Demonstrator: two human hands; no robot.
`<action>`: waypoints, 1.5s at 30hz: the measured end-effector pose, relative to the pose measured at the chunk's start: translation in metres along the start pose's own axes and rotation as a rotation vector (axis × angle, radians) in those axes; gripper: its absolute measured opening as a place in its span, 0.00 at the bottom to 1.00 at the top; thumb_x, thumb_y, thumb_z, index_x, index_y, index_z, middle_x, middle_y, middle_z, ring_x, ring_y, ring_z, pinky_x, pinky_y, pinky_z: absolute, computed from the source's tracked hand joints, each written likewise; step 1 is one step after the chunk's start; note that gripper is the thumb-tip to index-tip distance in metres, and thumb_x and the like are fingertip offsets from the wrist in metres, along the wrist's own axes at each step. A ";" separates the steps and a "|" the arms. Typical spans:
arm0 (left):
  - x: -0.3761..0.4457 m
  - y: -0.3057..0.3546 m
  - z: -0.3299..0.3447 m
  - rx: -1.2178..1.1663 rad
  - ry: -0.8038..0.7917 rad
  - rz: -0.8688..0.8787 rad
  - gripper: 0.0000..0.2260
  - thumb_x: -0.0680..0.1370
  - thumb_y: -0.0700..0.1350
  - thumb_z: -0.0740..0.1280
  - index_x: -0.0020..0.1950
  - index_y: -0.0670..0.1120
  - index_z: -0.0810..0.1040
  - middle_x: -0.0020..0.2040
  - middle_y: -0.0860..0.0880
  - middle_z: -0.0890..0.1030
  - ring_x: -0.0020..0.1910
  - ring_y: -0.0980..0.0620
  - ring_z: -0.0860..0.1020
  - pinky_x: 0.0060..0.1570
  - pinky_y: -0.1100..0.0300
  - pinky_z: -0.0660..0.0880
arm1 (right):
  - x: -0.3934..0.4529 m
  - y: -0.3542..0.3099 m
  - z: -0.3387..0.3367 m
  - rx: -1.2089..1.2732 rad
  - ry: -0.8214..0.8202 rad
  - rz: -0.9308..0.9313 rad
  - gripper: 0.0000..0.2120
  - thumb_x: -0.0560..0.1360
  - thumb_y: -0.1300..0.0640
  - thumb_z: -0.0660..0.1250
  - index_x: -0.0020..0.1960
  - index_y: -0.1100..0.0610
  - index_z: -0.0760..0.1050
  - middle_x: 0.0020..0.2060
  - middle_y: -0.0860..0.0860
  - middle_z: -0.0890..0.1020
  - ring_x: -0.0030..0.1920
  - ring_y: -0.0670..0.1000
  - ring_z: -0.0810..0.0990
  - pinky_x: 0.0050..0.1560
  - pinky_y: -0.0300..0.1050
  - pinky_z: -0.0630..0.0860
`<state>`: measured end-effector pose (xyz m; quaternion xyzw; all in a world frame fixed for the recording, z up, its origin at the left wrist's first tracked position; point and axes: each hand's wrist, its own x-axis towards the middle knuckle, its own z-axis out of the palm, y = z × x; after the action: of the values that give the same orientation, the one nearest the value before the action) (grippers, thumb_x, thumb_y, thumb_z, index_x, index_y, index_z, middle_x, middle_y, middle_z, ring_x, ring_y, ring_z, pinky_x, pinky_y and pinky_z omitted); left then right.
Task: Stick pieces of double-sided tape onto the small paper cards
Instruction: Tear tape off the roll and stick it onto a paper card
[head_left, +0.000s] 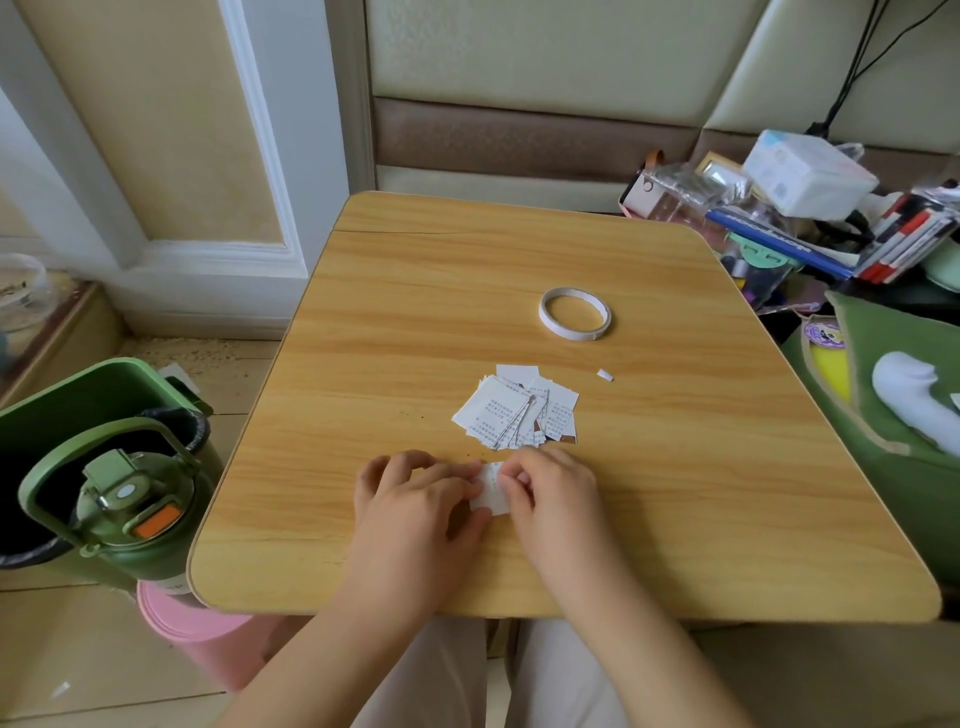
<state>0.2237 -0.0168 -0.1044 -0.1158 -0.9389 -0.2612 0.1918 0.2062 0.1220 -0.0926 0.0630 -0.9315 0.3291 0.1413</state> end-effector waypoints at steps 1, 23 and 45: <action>0.000 0.000 0.000 -0.002 0.000 0.003 0.13 0.69 0.56 0.61 0.37 0.53 0.83 0.47 0.60 0.84 0.48 0.53 0.71 0.55 0.51 0.65 | -0.001 -0.002 0.001 0.013 -0.033 -0.037 0.06 0.67 0.67 0.68 0.34 0.59 0.75 0.32 0.51 0.76 0.34 0.48 0.69 0.36 0.34 0.61; -0.001 0.001 -0.001 0.037 -0.008 0.006 0.12 0.70 0.55 0.61 0.38 0.53 0.84 0.46 0.60 0.84 0.48 0.50 0.75 0.54 0.46 0.68 | 0.002 -0.007 0.004 -0.010 -0.058 0.014 0.08 0.71 0.66 0.68 0.35 0.58 0.75 0.34 0.52 0.77 0.37 0.50 0.70 0.38 0.40 0.65; 0.074 -0.062 -0.026 0.324 -0.095 -0.316 0.12 0.76 0.51 0.66 0.53 0.46 0.83 0.54 0.47 0.79 0.55 0.41 0.73 0.65 0.41 0.60 | 0.085 0.058 -0.056 -0.159 -0.059 0.135 0.17 0.75 0.59 0.67 0.64 0.58 0.73 0.52 0.51 0.76 0.52 0.51 0.76 0.52 0.35 0.65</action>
<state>0.1450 -0.0736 -0.0801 0.0527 -0.9830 -0.1279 0.1204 0.1257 0.2006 -0.0595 -0.0015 -0.9606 0.2607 0.0958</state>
